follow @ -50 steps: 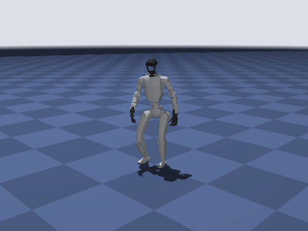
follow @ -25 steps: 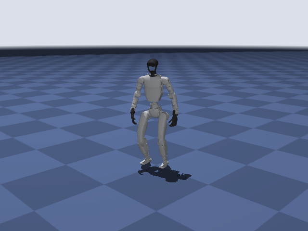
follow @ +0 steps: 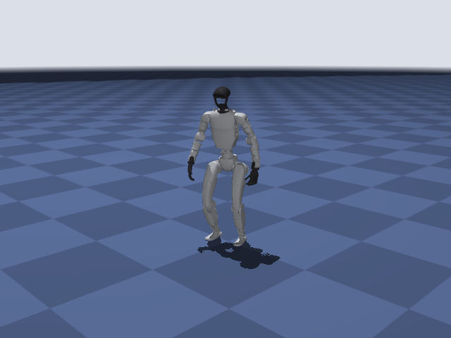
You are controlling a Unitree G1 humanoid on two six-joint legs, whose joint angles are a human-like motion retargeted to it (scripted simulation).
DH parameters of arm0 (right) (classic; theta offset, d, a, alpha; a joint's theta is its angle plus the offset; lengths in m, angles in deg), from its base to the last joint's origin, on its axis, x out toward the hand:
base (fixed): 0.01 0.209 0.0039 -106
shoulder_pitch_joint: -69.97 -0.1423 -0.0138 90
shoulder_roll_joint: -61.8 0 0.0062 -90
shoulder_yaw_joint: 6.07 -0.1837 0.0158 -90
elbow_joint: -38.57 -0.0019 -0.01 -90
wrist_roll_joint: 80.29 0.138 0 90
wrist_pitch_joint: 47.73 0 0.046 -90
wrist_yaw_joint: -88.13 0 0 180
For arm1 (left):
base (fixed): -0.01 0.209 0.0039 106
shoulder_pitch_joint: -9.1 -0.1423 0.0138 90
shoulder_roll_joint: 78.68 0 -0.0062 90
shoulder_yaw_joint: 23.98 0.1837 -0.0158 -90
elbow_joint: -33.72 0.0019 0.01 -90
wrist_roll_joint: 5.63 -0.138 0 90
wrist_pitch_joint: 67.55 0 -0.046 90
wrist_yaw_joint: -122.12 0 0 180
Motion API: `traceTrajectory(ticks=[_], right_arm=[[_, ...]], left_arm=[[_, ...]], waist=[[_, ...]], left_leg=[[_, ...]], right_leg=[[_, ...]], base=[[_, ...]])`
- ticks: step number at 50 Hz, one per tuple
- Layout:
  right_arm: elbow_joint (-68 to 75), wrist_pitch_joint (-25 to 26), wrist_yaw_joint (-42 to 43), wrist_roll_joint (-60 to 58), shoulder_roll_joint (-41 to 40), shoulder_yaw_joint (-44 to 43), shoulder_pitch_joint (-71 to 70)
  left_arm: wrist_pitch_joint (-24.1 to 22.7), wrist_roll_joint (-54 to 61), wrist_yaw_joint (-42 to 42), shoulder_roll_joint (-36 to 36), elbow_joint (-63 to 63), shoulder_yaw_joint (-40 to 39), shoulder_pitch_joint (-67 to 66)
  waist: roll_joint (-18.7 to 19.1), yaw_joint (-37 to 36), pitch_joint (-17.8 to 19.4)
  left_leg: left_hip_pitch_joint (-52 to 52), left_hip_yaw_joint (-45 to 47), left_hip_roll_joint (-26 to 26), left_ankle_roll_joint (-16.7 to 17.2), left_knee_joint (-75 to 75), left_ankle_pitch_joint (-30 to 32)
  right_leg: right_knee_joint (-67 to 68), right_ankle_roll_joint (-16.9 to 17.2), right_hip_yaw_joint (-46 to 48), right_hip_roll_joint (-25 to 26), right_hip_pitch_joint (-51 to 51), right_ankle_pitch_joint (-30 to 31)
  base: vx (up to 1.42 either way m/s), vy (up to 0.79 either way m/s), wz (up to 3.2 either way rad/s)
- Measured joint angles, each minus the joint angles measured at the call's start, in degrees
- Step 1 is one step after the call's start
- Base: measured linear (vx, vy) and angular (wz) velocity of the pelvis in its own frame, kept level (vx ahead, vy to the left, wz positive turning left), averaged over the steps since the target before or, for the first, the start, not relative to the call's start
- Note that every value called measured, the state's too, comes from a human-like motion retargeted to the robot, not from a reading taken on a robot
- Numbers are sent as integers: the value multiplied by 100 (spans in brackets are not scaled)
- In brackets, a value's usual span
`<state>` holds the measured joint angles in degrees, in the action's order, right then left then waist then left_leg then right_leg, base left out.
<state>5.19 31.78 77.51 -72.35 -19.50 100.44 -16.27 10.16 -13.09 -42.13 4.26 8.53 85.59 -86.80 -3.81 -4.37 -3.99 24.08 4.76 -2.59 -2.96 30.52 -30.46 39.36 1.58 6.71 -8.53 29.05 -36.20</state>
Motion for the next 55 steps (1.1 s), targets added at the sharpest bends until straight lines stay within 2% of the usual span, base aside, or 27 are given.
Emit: traceTrajectory(ticks=[10,20,23,26,30,32,35,37,40,42,45,47,48,50,52,55], right_arm=[[-162,-158,215,150,591,-247,164],[-586,-193,-18,457,755,-294,569],[-1106,-232,-142,717,677,-309,954],[-1879,-322,-190,1021,518,-325,1368],[-2938,-497,-170,1451,304,-337,1798],[-3621,-549,-148,1623,326,-368,1946],[-4351,-760,-190,1657,437,-399,2041],[-4989,-858,-206,1654,619,-465,2017],[-5962,-990,-89,1547,886,-605,1798],[-6471,-1081,135,1286,937,-690,1405],[-7067,-1272,709,664,749,-872,368],[-7431,-1391,1222,240,522,-1032,-508],[-7634,-1455,1446,120,470,-1118,-836],[-8050,-1587,1796,50,583,-1263,-1134],[-8347,-1678,2065,-7,1007,-1302,-873],[-8525,-1688,2243,-306,1892,-1201,79]], left_arm=[[-134,100,-83,-130,-173,18,-83],[-243,436,-460,-510,-500,-316,-294],[-373,686,-736,-580,-1263,-547,-285],[-645,972,-1178,-672,-2624,-886,-302],[-1225,1355,-1819,-768,-4937,-1533,-194],[-1449,1483,-2180,-872,-6348,-1981,-152],[-1908,1559,-2545,-1026,-7666,-2298,192],[-2053,1562,-2743,-1153,-8450,-2479,332],[-2080,1510,-2934,-1280,-9178,-2680,452],[-1947,1318,-2991,-1228,-9155,-2732,505],[-1531,784,-3061,-1016,-8329,-2643,480],[-1284,673,-3082,-927,-7489,-2384,506],[-1273,741,-3076,-952,-7256,-2271,441],[-1411,926,-3069,-1176,-7314,-2179,30],[-1596,1061,-3093,-1560,-7886,-2225,-663],[-1928,1258,-3268,-2090,-8724,-2276,-1720]], waist=[[11,129,75],[-88,322,189],[-149,383,243],[-192,460,243],[-221,601,165],[-194,699,94],[-171,815,102],[-114,891,154],[24,983,298],[119,994,467],[214,941,794],[214,805,957],[198,725,960],[112,589,830],[-37,565,452],[-253,619,-356]], left_leg=[[546,58,11,16,49,41],[866,91,14,53,386,-53],[657,107,18,75,141,70],[559,123,37,130,45,193],[550,243,80,250,53,505],[569,351,135,358,-125,922],[909,453,103,512,455,1293],[1231,452,84,521,978,1273],[1786,493,128,412,2046,796],[2157,534,232,109,2921,-27],[2566,662,478,-458,4114,-1148],[2538,723,594,-673,4384,-1484],[2419,760,603,-676,4246,-1467],[1980,707,438,-469,3545,-1099],[1370,764,298,-67,2327,-26],[666,1030,107,861,-84,3031]], right_leg=[[277,68,-14,-25,664,116],[846,100,-102,-64,1101,73],[757,69,-106,-45,977,80],[663,24,-98,-23,882,98],[525,12,-91,-20,800,246],[269,58,-92,43,758,496],[668,226,-209,-5,942,707],[1076,244,-247,-41,1166,689],[1985,141,-224,-130,1577,399],[2727,-58,-196,-182,1884,-263],[3727,-301,-174,-217,2249,-1113],[3927,-357,-188,-157,2259,-1292],[3809,-327,-179,-146,2179,-1217],[3169,-137,-105,-170,1800,-823],[2083,297,71,-307,1264,270],[327,1118,323,-551,834,3066]], base=[[0,0,0],[1,-2,0],[5,-8,-5],[4,-9,-2],[3,-8,0],[1,-3,1],[-4,-1,-1],[-8,2,-10],[-9,4,-16],[-7,5,-23],[-2,5,-35],[6,4,-56],[11,3,-47],[17,2,-22],[23,1,20],[24,1,48]])
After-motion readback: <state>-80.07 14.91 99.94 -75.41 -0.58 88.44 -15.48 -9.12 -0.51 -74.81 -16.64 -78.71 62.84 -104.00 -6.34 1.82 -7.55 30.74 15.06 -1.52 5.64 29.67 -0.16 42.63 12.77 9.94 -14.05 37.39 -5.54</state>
